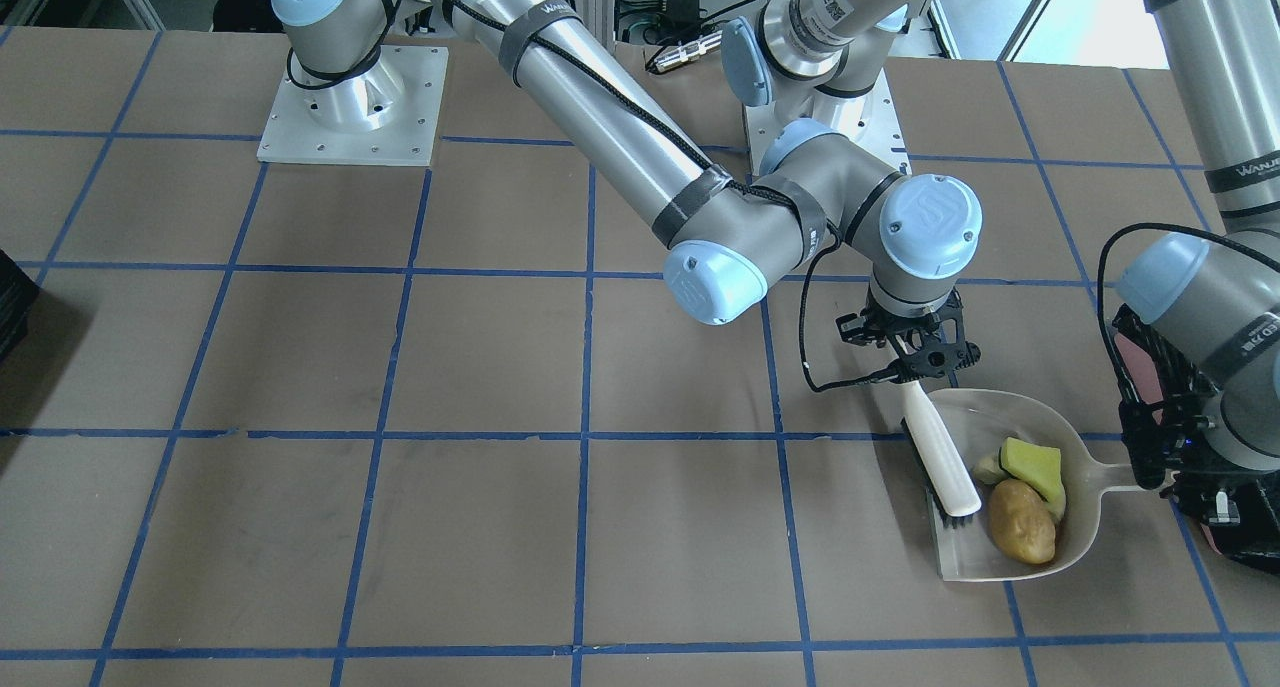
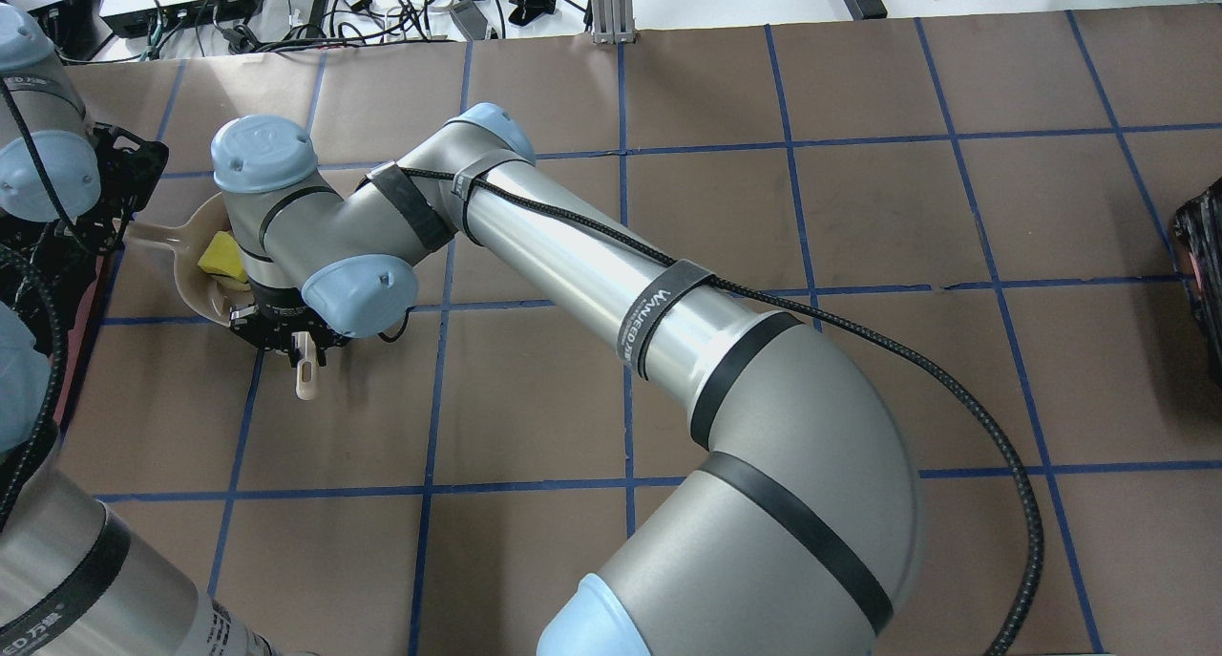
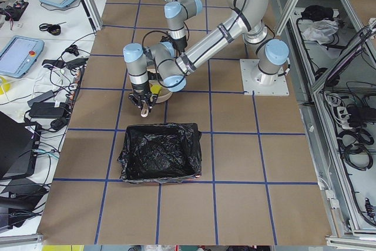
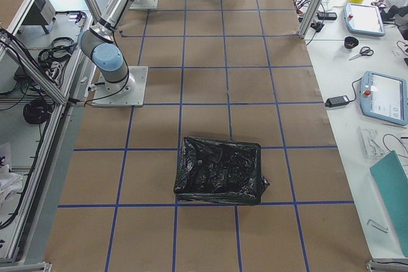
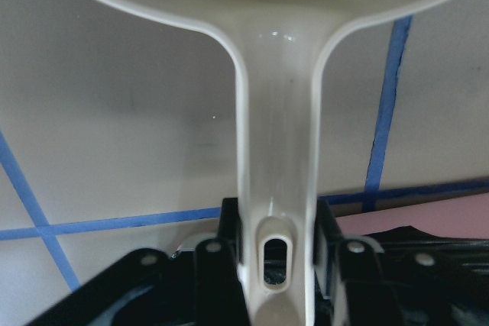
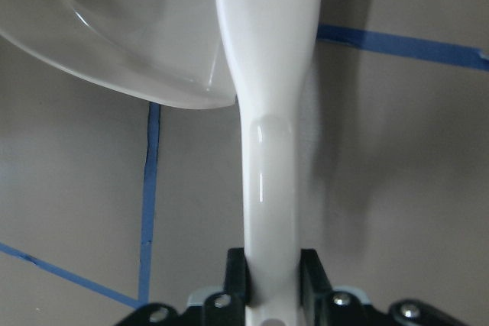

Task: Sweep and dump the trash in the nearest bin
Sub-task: 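Sweep the sponge and bread into the dustpan with the right gripper's brush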

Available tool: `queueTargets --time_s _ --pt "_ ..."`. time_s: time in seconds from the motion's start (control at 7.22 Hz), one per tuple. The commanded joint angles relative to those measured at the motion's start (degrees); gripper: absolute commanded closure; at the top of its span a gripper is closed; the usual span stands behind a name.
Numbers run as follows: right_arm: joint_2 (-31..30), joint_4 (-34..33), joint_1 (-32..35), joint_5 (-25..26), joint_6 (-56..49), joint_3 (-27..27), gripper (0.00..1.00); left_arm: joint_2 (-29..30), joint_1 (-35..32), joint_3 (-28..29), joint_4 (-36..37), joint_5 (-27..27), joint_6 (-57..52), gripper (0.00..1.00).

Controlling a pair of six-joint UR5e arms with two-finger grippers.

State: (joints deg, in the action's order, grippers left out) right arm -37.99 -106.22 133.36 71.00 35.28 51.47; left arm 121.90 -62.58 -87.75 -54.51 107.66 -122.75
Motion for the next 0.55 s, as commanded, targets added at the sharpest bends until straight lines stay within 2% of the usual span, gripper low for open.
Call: queueTargets --time_s 0.0,0.28,0.42 --pt "-6.5 5.2 -0.4 3.3 2.7 6.9 1.00 0.1 0.0 -0.2 -0.3 -0.6 -0.5 1.00" --pt "-16.9 3.5 -3.7 6.3 0.4 22.8 1.00 -1.7 0.1 -0.1 -3.8 -7.8 -0.6 1.00" --pt "-22.9 3.0 -6.4 6.6 -2.5 31.7 1.00 -3.1 0.7 0.6 -6.2 -9.4 -0.3 1.00"
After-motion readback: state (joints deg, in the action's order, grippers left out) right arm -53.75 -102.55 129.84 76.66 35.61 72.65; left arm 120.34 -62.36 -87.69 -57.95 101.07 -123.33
